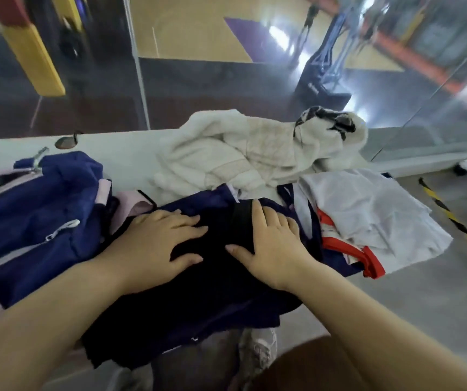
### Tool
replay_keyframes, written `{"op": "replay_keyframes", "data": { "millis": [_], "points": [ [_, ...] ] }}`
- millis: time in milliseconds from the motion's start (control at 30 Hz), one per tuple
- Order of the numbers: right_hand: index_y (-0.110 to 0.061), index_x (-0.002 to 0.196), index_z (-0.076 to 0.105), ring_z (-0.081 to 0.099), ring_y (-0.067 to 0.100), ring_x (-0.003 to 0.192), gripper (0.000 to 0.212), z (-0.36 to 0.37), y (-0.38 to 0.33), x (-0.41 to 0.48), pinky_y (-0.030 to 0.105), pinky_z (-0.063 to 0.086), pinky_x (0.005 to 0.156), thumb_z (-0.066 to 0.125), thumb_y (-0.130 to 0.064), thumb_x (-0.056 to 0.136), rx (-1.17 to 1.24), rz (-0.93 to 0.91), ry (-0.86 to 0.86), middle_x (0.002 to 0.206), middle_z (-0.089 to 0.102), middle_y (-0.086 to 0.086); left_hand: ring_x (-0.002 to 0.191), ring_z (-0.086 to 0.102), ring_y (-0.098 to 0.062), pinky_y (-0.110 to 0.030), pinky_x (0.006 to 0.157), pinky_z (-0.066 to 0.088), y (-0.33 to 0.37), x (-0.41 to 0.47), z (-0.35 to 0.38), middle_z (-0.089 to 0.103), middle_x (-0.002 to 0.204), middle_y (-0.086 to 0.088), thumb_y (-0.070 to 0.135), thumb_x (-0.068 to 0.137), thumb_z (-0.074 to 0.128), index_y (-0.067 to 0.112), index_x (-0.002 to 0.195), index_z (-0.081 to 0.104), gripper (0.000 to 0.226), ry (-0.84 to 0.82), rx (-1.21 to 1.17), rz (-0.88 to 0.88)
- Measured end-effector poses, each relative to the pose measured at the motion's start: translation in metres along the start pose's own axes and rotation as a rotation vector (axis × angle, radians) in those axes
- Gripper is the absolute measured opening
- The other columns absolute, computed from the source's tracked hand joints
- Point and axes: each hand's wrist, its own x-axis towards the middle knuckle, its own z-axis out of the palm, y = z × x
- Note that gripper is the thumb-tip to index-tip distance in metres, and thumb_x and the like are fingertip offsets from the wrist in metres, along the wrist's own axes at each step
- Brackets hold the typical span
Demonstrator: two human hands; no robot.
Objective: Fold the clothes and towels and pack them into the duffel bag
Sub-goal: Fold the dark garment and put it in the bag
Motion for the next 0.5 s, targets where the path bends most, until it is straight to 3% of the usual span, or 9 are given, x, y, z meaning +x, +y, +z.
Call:
{"op": "replay_keyframes", "data": {
  "millis": [200, 300, 367, 433, 500],
  "points": [
    [-0.014, 0.149, 0.006, 0.016, 0.035, 0.14, 0.092, 0.001, -0.014, -0.019, 0.046, 0.016, 0.113, 0.044, -0.066, 0.084, -0.026, -0.029, 0.002, 0.153, 0.018, 0.016, 0.138, 0.028, -0.012, -0.034, 0.114, 0.022, 0.007, -0.029, -0.003, 0.033, 0.149, 0.019, 0.078, 0.061, 0.013, 0.045, 0.137, 0.036, 0.086, -0.016, 0.039, -0.05],
    [-0.027, 0.15, 0.006, -0.01, 0.04, 0.143, 0.096, -0.01, -0.013, -0.02, 0.05, 0.004, 0.115, 0.046, -0.075, 0.077, -0.023, 0.013, -0.06, 0.157, -0.008, 0.018, 0.139, 0.025, -0.012, -0.032, 0.114, 0.02, 0.006, -0.038, -0.003, 0.029, 0.151, 0.017, 0.078, 0.06, 0.012, 0.043, 0.14, 0.033, 0.089, -0.049, 0.061, -0.073],
    [-0.038, 0.148, 0.006, -0.018, 0.041, 0.141, 0.1, -0.018, -0.009, -0.018, 0.054, 0.004, 0.115, 0.051, -0.08, 0.069, 0.056, 0.073, -0.133, 0.155, -0.018, 0.018, 0.14, 0.024, -0.012, -0.033, 0.114, 0.02, 0.006, -0.041, -0.003, 0.028, 0.152, 0.017, 0.078, 0.065, 0.018, 0.043, 0.14, 0.032, 0.084, -0.061, 0.058, -0.091],
    [-0.046, 0.145, 0.008, -0.002, 0.042, 0.143, 0.102, -0.022, -0.007, -0.016, 0.055, 0.018, 0.114, 0.058, -0.08, 0.063, 0.173, 0.137, -0.215, 0.157, -0.005, 0.017, 0.14, 0.023, -0.013, -0.035, 0.115, 0.02, 0.008, -0.042, -0.004, 0.026, 0.152, 0.017, 0.069, 0.08, 0.036, 0.042, 0.141, 0.032, 0.066, -0.06, 0.069, -0.102],
    [-0.047, 0.144, 0.01, 0.032, 0.036, 0.133, 0.103, -0.02, -0.006, -0.015, 0.047, 0.037, 0.105, 0.063, -0.077, 0.061, 0.272, 0.156, -0.258, 0.151, 0.027, 0.014, 0.141, 0.022, -0.013, -0.036, 0.115, 0.02, 0.01, -0.041, -0.003, 0.025, 0.153, 0.017, 0.06, 0.087, 0.042, 0.041, 0.141, 0.031, 0.058, -0.061, 0.078, -0.112]
  ]
}}
